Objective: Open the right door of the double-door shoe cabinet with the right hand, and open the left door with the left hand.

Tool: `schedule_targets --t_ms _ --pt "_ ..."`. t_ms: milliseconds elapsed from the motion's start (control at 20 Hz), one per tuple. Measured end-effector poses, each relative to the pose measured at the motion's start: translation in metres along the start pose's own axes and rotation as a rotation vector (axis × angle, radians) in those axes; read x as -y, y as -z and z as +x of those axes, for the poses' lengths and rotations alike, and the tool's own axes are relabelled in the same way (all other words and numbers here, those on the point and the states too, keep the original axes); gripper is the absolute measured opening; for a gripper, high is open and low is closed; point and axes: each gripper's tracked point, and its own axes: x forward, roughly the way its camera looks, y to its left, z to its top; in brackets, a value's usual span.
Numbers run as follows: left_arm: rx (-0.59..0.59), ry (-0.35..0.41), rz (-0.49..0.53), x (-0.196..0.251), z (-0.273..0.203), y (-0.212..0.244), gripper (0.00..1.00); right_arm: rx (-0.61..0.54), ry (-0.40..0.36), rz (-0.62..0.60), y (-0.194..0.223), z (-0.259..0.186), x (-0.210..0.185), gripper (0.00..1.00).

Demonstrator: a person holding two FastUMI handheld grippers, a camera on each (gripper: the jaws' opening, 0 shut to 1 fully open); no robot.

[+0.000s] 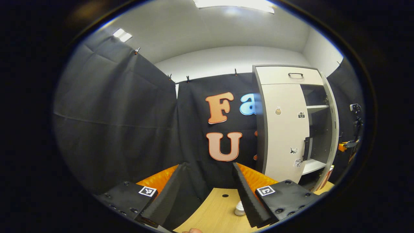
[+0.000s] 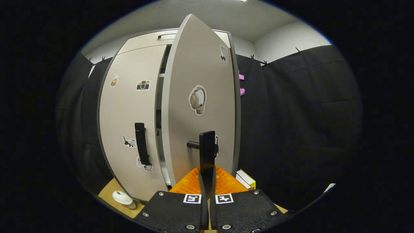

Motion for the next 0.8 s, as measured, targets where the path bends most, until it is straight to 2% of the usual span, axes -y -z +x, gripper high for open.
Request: schedule_targets --t_ms 350,500,600,650,800 --pt "0.001 -0.018 -0.007 0.022 -0.005 -0.007 0.95 0.004 0.004 -0.008 -0.001 -0.004 0.013 0.01" --pt "-0.007 0.007 -0.013 0.056 -0.004 -0.008 0.96 -0.010 -0.020 -0.005 0.001 -0.006 0.015 0.00" --pt "-0.016 0.024 -0.036 0.079 -0.002 -0.007 0.96 -0.018 -0.046 -0.011 0.001 -0.009 0.016 0.03" --pt "-0.020 0.036 -0.041 0.093 -0.003 -0.006 0.96 -0.021 -0.056 -0.014 0.001 -0.009 0.018 0.00" --pt "-0.029 0.061 -0.044 0.126 -0.013 -0.003 0.96 -0.026 -0.074 -0.016 0.001 -0.012 0.023 0.00"
